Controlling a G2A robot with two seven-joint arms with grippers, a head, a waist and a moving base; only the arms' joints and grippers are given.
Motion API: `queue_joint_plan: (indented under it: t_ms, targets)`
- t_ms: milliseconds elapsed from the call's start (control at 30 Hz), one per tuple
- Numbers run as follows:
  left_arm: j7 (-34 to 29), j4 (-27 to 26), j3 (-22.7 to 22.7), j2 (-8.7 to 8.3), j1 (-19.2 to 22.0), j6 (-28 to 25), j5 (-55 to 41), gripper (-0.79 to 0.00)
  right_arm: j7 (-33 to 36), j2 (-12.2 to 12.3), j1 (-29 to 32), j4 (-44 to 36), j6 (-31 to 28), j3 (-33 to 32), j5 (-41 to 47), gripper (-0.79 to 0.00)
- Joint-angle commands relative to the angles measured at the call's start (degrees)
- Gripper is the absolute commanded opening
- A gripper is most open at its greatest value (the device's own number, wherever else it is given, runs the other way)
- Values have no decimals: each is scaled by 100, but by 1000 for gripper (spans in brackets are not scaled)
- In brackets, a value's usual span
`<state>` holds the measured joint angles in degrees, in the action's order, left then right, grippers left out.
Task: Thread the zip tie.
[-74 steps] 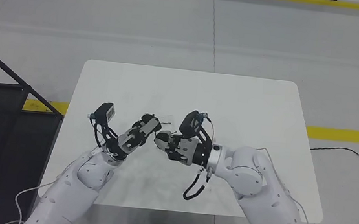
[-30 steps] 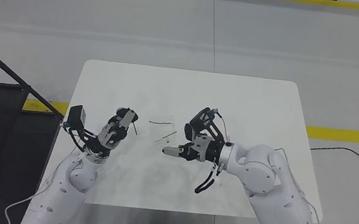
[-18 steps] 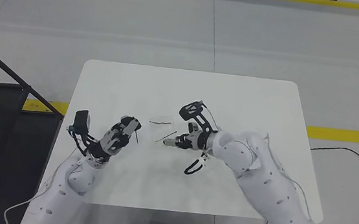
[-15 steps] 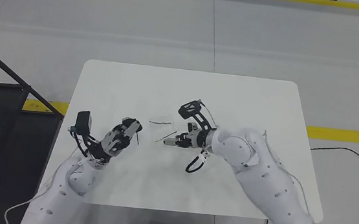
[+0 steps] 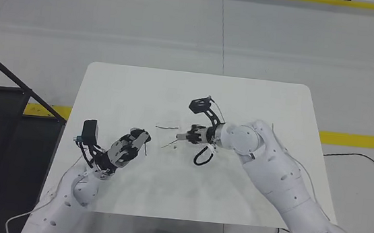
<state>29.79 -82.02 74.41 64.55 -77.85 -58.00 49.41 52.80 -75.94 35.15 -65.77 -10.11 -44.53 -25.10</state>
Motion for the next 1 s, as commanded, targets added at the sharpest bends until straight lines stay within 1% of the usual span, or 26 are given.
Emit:
queue_joint_plan:
  t_ms: [0,67,233,433,500,567,600,633,767,833,967]
  targets:
    - [66,38,-20,-17,16,0,0,-785,-11,-27,-42,103,-43,36,28,-443]
    - [111,82,-34,-34,51,0,-7,-785,-9,-53,-79,186,-76,64,54,-477]
    - [203,171,-97,-65,107,0,-38,-785,30,-100,-136,321,-146,117,92,-508]
    - [309,231,-136,-94,143,0,-32,-785,56,-135,-166,403,-220,139,112,-566]
    - [345,254,-149,-101,148,0,-41,-785,58,-141,-163,405,-241,138,107,-606]
    - [369,280,-157,-107,166,0,-37,-785,68,-144,-162,398,-257,132,98,-625]
    - [379,296,-165,-110,175,0,-42,-785,66,-145,-156,390,-255,129,89,-677]
    - [384,307,-172,-112,185,0,-44,-785,66,-146,-149,379,-259,125,85,-711]
    - [411,341,-202,-121,207,0,-55,-785,43,-140,-110,313,-280,80,84,-745]
    - [425,352,-208,-125,215,0,-47,-785,17,-128,-78,256,-310,31,90,-782]
    - [451,377,-221,-128,229,0,-48,-785,-49,-80,52,72,-367,-133,177,-785]
